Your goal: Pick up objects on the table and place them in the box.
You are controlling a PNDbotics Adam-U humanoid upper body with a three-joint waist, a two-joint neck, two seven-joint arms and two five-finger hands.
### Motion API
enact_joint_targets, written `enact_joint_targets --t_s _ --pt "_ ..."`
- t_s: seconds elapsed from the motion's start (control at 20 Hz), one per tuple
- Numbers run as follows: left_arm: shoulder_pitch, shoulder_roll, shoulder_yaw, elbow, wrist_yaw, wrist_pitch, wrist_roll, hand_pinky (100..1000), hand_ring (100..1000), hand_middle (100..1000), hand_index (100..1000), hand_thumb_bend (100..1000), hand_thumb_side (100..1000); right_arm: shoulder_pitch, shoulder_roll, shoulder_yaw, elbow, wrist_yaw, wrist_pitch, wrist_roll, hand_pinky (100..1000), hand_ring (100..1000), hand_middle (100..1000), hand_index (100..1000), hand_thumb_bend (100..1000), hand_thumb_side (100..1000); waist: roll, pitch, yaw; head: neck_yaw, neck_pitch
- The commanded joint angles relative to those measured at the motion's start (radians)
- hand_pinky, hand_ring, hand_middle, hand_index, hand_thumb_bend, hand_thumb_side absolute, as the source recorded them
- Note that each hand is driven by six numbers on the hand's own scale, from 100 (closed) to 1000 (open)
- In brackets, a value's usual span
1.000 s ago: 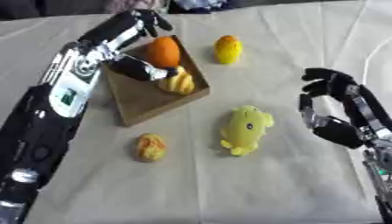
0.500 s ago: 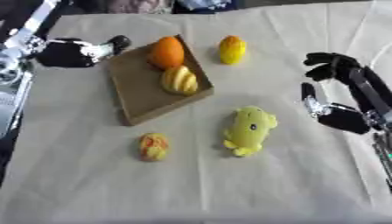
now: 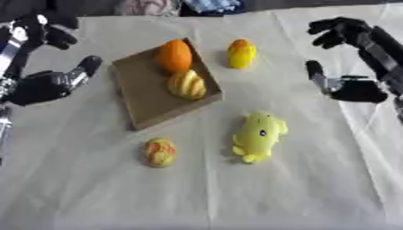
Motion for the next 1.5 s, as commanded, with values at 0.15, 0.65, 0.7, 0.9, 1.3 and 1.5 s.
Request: enact_joint_targets --t_s 0.15,0.65,0.7,0.9,1.3,1.5 --pt "0.031 -0.032 0.01 -0.035 0.045 0.009 0.018 655 644 691 783 468 423 -0.177 -0.04 0.03 0.27 -0.016 0.021 0.092 740 769 841 906 177 265 -0.014 -0.022 0.016 -0.022 -0.024" --pt "0.083 -0.128 0.0 -0.024 0.099 0.021 0.004 646 630 677 779 469 433 -0.457 0.15 -0.089 0.884 0.212 0.029 0.031 743 792 881 911 240 304 -0.013 -0.017 0.067 -0.075 -0.043" --pt "0.086 -0.132 -0.001 -0.025 0.101 0.02 0.001 647 630 677 779 472 438 -0.467 0.16 -0.098 0.914 0.224 0.027 0.008 744 794 884 910 243 306 -0.013 -0.016 0.072 -0.081 -0.044" --pt "0.096 -0.151 -0.002 -0.029 0.103 0.015 -0.015 648 631 678 781 476 447 -0.492 0.191 -0.11 0.984 0.275 0.029 -0.055 747 796 890 912 251 323 -0.012 -0.013 0.089 -0.103 -0.048" --pt "0.099 -0.174 -0.008 -0.039 0.097 0.006 -0.045 650 632 679 786 481 458 -0.506 0.234 -0.117 1.03 0.317 0.037 -0.091 746 798 885 911 265 339 -0.012 -0.009 0.11 -0.131 -0.055" --pt "0.098 -0.178 -0.009 -0.042 0.096 0.003 -0.054 651 631 679 788 482 461 -0.503 0.247 -0.113 1.036 0.322 0.026 -0.066 742 786 837 899 261 341 -0.011 -0.008 0.114 -0.135 -0.057"
